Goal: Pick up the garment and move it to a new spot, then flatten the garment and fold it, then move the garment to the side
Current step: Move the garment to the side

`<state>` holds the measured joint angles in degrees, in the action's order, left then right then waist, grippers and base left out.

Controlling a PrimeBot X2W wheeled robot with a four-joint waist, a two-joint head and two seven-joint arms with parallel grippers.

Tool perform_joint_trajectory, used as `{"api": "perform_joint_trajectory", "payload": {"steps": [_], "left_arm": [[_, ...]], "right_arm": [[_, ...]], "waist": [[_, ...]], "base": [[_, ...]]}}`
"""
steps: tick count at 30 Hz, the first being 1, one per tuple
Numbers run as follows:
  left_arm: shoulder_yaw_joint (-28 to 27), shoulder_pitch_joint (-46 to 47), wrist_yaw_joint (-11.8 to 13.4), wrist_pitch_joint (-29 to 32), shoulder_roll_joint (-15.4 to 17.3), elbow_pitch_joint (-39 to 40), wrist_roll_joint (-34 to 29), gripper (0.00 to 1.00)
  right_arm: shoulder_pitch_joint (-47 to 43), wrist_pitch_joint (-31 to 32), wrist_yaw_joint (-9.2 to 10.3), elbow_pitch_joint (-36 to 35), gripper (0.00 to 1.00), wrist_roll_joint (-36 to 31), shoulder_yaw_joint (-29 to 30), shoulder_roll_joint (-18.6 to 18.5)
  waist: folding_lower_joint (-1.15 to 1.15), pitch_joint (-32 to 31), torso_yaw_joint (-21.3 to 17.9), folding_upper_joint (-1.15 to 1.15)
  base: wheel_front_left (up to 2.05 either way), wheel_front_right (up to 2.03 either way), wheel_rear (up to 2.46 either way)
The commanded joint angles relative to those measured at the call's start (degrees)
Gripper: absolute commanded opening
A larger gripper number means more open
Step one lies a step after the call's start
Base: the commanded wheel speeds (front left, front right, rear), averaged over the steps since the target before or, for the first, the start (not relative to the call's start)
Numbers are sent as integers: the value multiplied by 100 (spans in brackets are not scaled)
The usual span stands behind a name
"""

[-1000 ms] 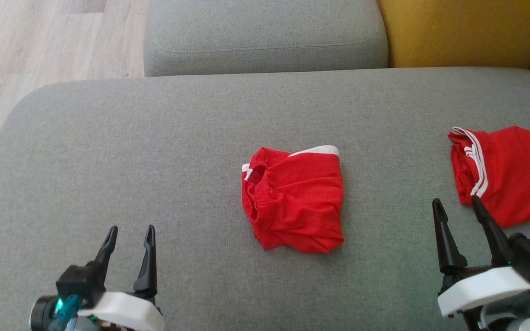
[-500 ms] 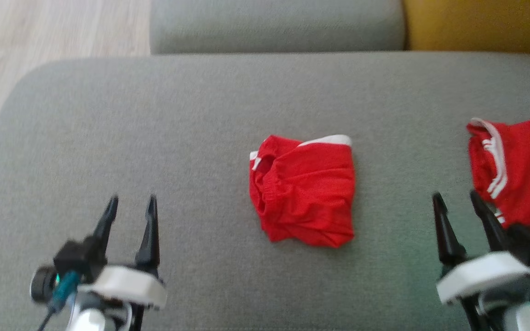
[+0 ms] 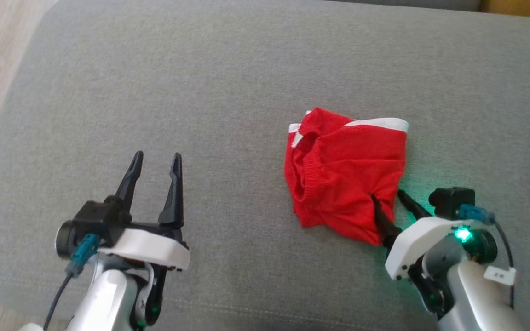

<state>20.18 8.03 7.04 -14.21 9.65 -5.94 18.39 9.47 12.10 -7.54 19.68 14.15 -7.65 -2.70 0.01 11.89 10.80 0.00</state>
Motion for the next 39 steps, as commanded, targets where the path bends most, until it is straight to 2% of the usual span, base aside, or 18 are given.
{"api": "perform_joint_trajectory", "payload": {"steps": [1,4,5,6,7,13,17,30,39], "left_arm": [[-175,280,-20,-69,20,138,-52,100],[-211,312,-49,-75,-36,108,-74,100],[-233,317,-56,-76,-51,119,-88,100],[-258,315,-63,-76,-61,131,-104,100],[-287,310,-69,-76,-68,144,-120,100],[-420,268,-107,-78,-128,208,-222,100],[-542,185,-120,-78,-147,297,-268,100],[-600,202,-271,-78,-200,491,-464,100],[-583,377,-343,-78,-111,482,-527,100]], "right_arm": [[212,120,5,-28,100,69,-174,-20],[254,318,5,174,100,245,-220,-19],[267,366,5,202,58,316,-241,-19],[283,392,5,209,22,404,-263,-19],[310,419,5,219,0,365,-279,-19],[440,299,5,77,0,133,-309,-52],[495,273,5,-118,0,19,-469,-201],[638,256,5,-657,0,163,-806,-1460],[1560,2,5,-421,0,353,-613,-1822]], "waist": [[-1,67,71,0],[-1,89,82,0],[-1,94,78,0],[-1,99,67,0],[-1,109,50,0],[-1,114,-105,0],[-1,96,-411,0],[-1,229,-1812,0],[-1,589,-2251,0]], "base": [[0,0,0],[0,0,0],[0,0,0],[0,0,0],[0,0,0],[0,0,0],[0,0,0],[0,0,0],[0,0,0]]}}
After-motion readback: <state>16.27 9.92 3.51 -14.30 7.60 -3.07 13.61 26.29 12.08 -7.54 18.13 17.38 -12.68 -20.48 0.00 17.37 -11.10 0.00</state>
